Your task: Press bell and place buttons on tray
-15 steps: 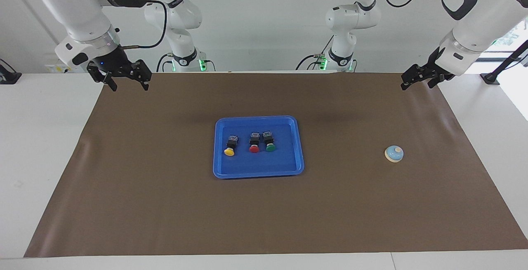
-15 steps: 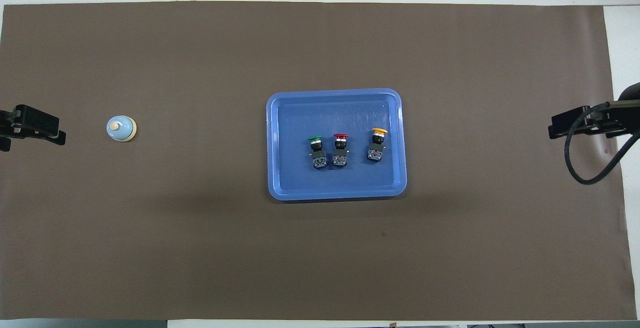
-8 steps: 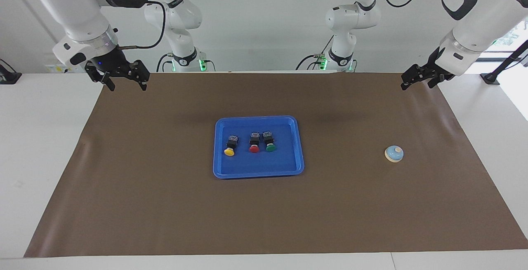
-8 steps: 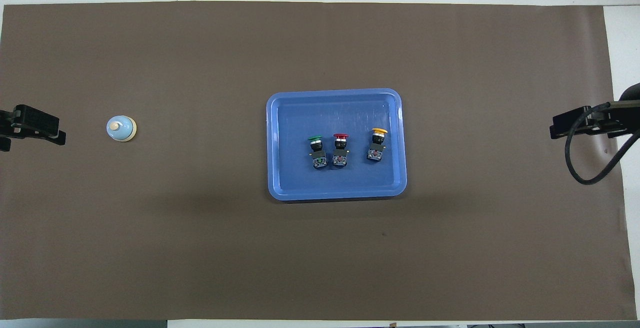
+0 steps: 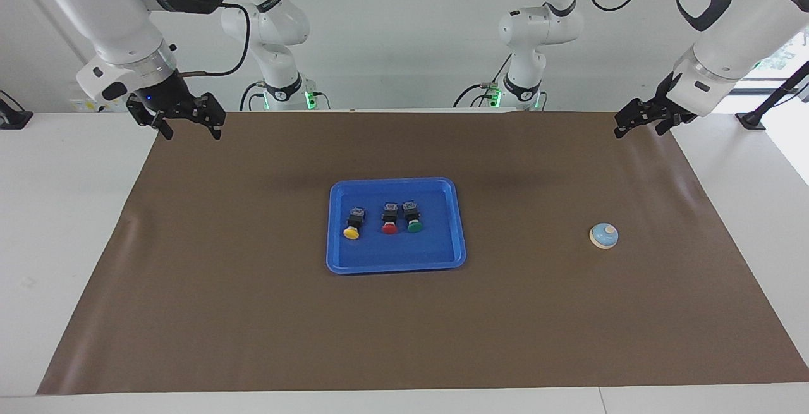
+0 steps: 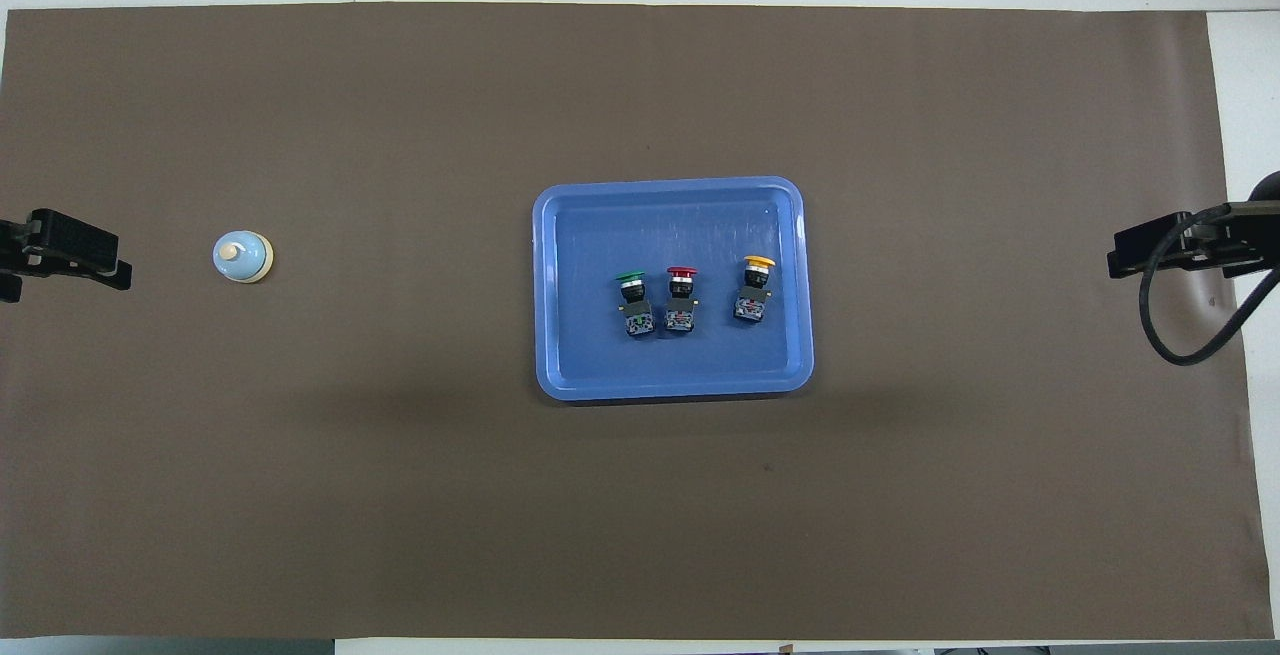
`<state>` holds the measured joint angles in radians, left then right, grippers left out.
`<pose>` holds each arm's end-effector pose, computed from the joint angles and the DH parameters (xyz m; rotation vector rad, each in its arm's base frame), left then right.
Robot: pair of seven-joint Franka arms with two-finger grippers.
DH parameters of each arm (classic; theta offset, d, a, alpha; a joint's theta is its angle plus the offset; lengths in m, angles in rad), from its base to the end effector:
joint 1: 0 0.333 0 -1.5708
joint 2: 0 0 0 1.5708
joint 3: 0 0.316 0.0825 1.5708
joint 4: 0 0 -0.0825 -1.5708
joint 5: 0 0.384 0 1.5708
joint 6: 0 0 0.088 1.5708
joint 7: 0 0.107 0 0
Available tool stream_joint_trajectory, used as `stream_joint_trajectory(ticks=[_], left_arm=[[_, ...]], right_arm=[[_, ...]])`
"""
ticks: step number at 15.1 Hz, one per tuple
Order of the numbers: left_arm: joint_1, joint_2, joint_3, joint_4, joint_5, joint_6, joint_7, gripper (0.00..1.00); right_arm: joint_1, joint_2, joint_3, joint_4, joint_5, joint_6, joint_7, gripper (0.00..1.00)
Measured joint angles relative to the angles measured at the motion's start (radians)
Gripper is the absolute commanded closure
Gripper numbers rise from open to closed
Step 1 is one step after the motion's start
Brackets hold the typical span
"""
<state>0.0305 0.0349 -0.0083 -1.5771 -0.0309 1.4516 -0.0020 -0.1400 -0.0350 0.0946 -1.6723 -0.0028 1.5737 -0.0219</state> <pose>0.5503 0.0087 0.5929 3.0987 0.0356 -0.2486 0.5406 -0.0240 0.5960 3.1358 -0.0370 -0.1003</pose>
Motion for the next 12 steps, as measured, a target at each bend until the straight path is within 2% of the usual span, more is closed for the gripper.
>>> stream_joint_trajectory(ticks=[4,7,9,10,11,12], left_arm=[[0.000,0.000,0.000,0.000,0.000,-0.004,0.000,0.00],[0.000,-0.017,-0.001,-0.003,0.000,-0.110,0.000,0.00],[0.000,-0.040,-0.001,-0.007,0.000,-0.132,0.000,0.00],[0.000,-0.049,-0.001,-0.010,0.000,-0.132,-0.007,0.05],[0.000,-0.056,-0.001,-0.015,0.000,-0.124,-0.035,0.67],[0.000,-0.059,0.000,-0.024,0.000,-0.093,-0.090,1.00]], right_arm=[[0.000,0.000,0.000,0.000,0.000,0.000,0.000,0.00],[0.000,0.000,0.000,0.000,0.000,0.000,0.000,0.00],[0.000,0.000,0.000,0.000,0.000,0.000,0.000,0.00],[0.000,0.000,0.000,0.000,0.000,0.000,0.000,0.00],[0.000,0.000,0.000,0.000,0.000,0.000,0.000,0.00],[0.000,0.000,0.000,0.000,0.000,0.000,0.000,0.00]])
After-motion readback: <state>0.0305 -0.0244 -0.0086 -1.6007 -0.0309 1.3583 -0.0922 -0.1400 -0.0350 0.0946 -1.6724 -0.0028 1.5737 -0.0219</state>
